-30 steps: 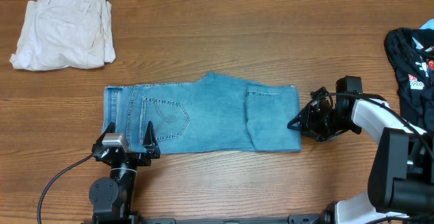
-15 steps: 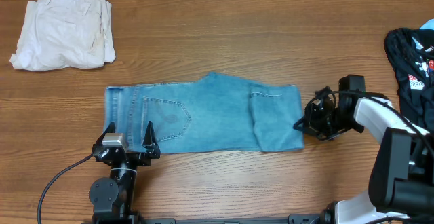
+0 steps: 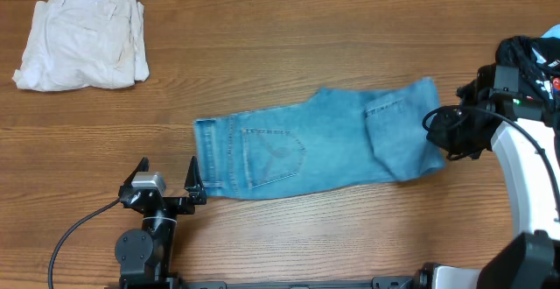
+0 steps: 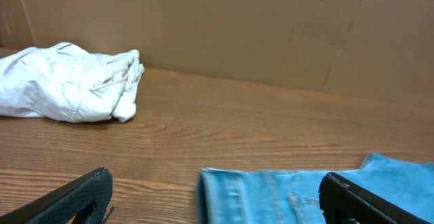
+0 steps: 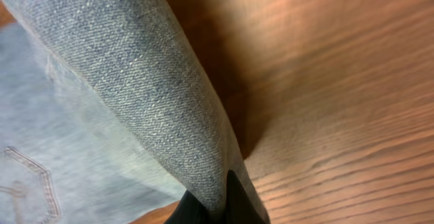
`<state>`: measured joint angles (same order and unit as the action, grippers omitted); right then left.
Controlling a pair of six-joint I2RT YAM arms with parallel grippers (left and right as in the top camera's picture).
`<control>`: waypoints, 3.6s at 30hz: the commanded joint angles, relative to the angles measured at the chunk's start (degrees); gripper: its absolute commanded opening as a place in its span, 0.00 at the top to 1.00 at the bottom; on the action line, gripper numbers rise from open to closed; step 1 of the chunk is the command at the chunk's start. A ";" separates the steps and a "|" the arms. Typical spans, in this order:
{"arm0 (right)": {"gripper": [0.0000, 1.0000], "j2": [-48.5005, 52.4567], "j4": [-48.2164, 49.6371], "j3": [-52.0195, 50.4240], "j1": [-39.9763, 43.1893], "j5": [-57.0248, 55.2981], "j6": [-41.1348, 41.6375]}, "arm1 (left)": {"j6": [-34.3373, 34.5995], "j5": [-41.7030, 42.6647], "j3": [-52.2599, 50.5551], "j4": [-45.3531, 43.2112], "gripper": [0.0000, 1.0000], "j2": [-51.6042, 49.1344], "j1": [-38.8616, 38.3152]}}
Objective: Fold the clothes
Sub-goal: 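Fold the right edge leftward over the jeans with right gripper, then release the fold and retract the right gripper to the right side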
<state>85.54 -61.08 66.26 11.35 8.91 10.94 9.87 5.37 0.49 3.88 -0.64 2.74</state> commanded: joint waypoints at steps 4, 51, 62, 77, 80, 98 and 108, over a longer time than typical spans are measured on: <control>0.96 -1.05 -0.44 1.64 -6.51 -3.37 1.33 | -1.09 0.02 -0.22 0.00 0.00 0.33 0.24; 0.77 15.65 11.15 9.51 -28.76 17.57 9.62 | -1.09 0.02 -0.22 0.00 0.00 0.33 0.24; 0.82 30.97 20.68 9.07 -22.10 28.52 7.85 | -1.09 0.02 -0.22 0.00 0.00 0.33 0.24; 0.75 18.47 13.18 9.62 -14.60 40.46 0.94 | -1.09 0.02 -0.22 0.00 0.00 0.33 0.24; 0.65 14.73 6.40 9.62 -14.49 38.36 -1.20 | -1.09 0.02 -0.22 0.00 0.00 0.33 0.24; 0.53 18.99 15.87 -13.57 -11.21 35.47 -3.45 | -1.09 0.00 -0.22 0.00 0.00 0.33 0.24; 0.50 13.92 11.47 -6.75 -7.10 34.86 -3.56 | -1.09 0.02 -0.22 0.00 0.00 0.33 0.24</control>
<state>103.74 -48.71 54.96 3.51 45.52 7.46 9.87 5.37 0.49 3.88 -0.64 2.74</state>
